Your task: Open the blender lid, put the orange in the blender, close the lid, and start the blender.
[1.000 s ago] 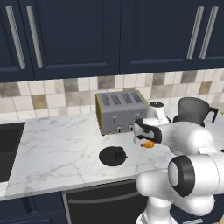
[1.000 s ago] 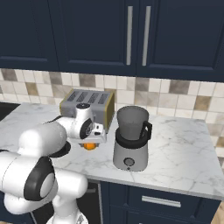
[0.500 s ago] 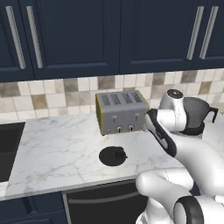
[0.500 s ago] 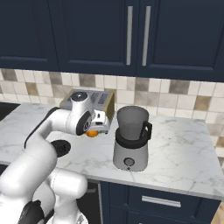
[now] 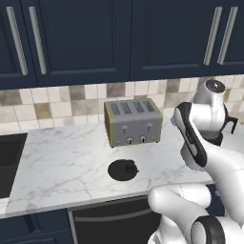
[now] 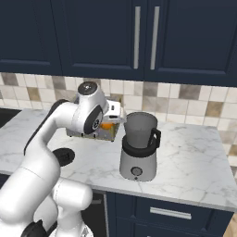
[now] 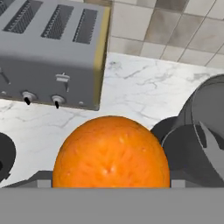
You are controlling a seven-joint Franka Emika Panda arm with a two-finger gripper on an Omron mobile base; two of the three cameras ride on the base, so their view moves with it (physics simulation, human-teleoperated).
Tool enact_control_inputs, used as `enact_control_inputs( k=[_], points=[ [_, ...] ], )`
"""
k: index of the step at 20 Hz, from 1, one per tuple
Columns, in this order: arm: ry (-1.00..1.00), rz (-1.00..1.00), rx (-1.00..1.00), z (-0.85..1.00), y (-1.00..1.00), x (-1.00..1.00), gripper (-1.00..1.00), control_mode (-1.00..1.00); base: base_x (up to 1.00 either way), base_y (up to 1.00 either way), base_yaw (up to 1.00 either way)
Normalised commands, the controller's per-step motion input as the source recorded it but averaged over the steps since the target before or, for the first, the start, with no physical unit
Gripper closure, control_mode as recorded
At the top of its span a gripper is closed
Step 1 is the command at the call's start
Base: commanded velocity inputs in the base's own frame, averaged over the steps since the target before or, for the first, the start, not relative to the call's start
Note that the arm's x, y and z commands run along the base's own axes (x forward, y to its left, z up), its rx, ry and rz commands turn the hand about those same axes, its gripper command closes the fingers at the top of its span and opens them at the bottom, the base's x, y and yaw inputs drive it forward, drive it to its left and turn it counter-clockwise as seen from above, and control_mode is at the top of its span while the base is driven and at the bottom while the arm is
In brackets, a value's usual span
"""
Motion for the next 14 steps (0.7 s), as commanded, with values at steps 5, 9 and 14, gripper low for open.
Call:
enact_control_inputs(
  k=[5, 9, 14],
  points=[
    [-0.07, -0.06, 0.00, 0.64, -0.58, -0.02, 1.00, -1.00, 0.00, 0.00, 0.00],
    [-0.02, -0.03, 0.00, 0.29, -0.62, 0.00, 1.00, -1.00, 0.00, 0.00, 0.00],
    [0.00, -0.01, 0.00, 0.01, -0.63, 0.00, 1.00, -1.00, 0.00, 0.00, 0.00]
  ],
)
